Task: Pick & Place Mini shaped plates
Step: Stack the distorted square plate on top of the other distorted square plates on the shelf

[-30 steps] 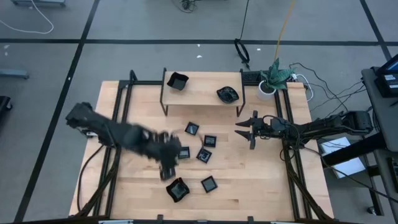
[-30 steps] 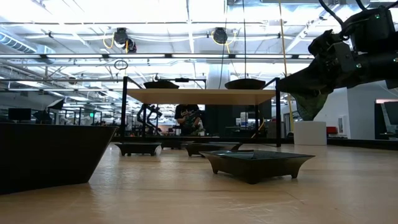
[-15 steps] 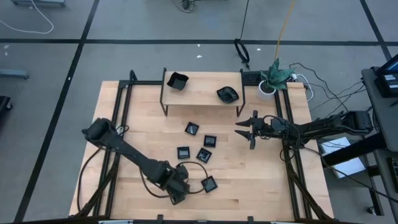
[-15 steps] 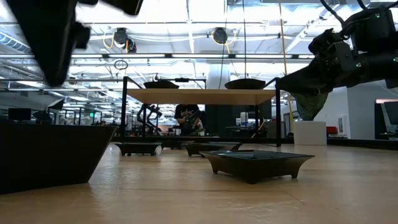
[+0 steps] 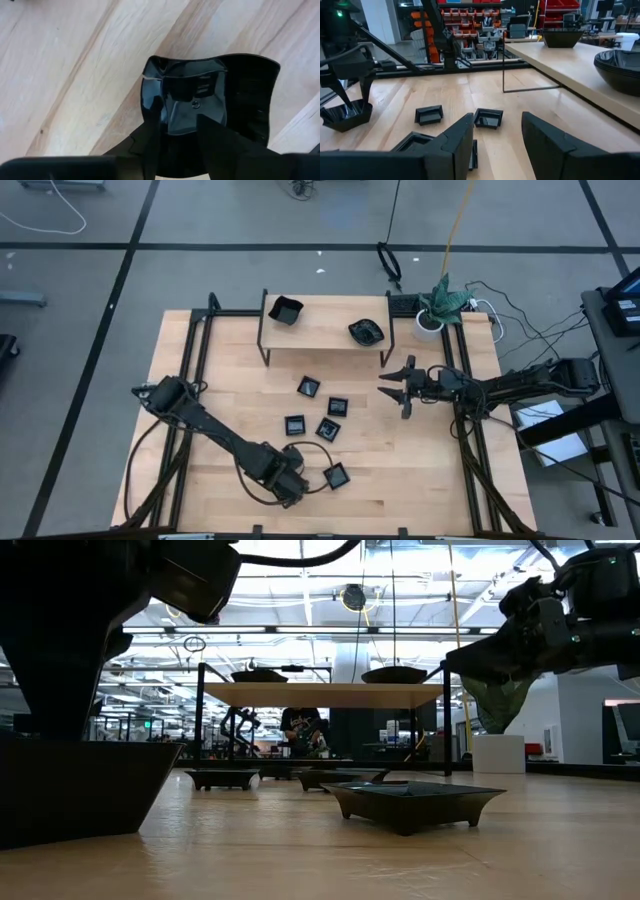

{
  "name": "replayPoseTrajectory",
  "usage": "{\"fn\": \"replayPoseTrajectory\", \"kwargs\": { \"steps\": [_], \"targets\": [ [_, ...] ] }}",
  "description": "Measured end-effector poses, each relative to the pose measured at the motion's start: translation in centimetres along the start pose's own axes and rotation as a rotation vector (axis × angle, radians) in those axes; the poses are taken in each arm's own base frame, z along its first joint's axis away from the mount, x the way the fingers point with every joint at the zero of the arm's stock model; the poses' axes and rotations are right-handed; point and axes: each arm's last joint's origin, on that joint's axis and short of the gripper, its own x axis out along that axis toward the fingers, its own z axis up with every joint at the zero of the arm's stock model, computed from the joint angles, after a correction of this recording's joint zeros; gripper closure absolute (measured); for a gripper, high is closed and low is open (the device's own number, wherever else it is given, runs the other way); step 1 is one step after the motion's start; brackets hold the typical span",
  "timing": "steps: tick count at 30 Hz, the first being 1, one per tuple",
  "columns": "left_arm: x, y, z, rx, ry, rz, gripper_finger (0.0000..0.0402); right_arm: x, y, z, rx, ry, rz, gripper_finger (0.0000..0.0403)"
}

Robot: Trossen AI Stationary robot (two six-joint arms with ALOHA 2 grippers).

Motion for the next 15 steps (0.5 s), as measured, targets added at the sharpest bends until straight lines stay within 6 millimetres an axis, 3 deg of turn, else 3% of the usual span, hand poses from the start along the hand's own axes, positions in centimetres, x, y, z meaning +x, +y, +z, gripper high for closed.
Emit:
{"fn": "replayPoseTrajectory", "kwargs": {
  "steps": [5,15],
  "targets": [
    [0.0,0.0,0.0,-0.006,0.001,0.001,0.0286,0.0,0.0,0.0,0.000,-0.004,0.003,0.0245],
    [-2.7,1.0,-0.3,-0.034,-0.104,0.035,0.0279,0.0,0.0,0.1,0.007,-0.005,0.004,0.0245]
  ]
}}
